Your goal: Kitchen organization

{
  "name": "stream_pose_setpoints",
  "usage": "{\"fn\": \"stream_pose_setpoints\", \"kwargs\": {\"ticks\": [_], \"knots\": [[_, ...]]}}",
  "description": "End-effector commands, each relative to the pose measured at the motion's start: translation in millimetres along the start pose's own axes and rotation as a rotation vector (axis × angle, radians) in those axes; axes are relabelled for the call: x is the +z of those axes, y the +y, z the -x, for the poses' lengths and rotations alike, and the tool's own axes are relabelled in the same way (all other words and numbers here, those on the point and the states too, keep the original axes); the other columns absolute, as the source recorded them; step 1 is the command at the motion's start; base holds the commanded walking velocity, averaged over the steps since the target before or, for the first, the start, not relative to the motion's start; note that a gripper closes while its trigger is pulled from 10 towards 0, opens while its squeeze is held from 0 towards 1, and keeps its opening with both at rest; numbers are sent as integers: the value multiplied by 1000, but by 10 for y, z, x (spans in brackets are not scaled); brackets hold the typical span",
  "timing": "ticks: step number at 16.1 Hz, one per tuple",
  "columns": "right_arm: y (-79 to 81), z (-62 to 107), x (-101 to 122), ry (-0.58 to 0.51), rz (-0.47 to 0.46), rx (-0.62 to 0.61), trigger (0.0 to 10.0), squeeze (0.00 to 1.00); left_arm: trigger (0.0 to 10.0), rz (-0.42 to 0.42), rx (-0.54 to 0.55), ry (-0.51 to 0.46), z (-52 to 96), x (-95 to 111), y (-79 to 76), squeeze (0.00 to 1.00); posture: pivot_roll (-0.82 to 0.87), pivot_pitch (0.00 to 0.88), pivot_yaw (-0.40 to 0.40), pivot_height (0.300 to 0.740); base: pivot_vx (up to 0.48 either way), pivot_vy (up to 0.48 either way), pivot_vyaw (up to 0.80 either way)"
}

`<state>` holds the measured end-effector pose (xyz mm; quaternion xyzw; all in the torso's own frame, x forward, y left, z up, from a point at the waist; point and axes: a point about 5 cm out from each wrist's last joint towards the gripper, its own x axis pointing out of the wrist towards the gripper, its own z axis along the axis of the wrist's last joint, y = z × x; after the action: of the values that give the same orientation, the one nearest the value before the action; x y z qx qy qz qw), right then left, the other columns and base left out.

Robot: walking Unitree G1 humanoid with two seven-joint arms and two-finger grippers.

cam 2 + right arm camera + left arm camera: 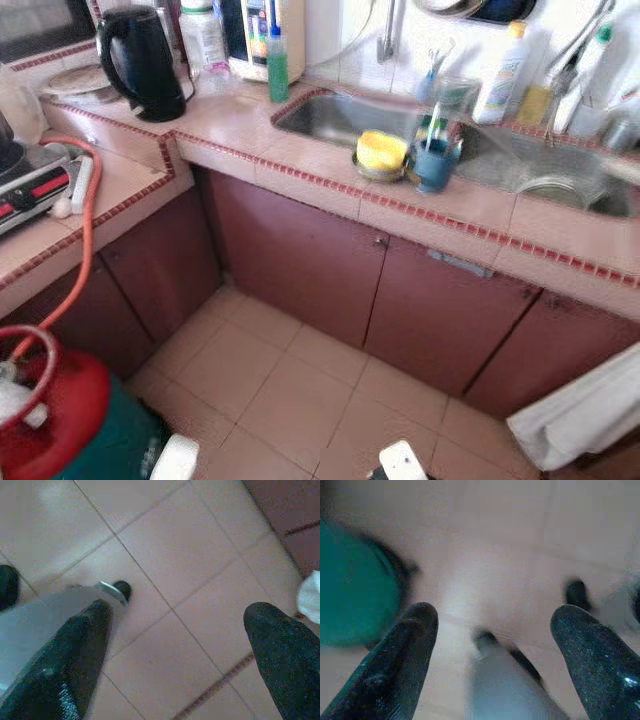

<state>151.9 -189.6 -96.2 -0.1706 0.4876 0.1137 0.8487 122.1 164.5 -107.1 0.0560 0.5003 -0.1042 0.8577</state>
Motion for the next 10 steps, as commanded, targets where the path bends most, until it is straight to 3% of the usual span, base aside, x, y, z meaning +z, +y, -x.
{"fn": "stream_pose_setpoints", "kwargs": {"ticks": [1, 7, 10], "knots": [[3, 13, -72, 22, -25, -7, 10000, 0, 10000, 28, 7, 55, 32, -138, 23, 0, -36, 0, -28, 740, 0, 0, 0], [19, 2, -30, 13, -16, -8, 10000, 0, 10000, 47, 19, 61, 8, -72, 35, 0, -28, 0, -39, 740, 0, 0, 0], [9, 0, 0, -7, -27, -12, 10000, 0, 10000, 82, 23, 23, -25, 63, 39, 0, -26, 0, -45, 740, 0, 0, 0]]}}
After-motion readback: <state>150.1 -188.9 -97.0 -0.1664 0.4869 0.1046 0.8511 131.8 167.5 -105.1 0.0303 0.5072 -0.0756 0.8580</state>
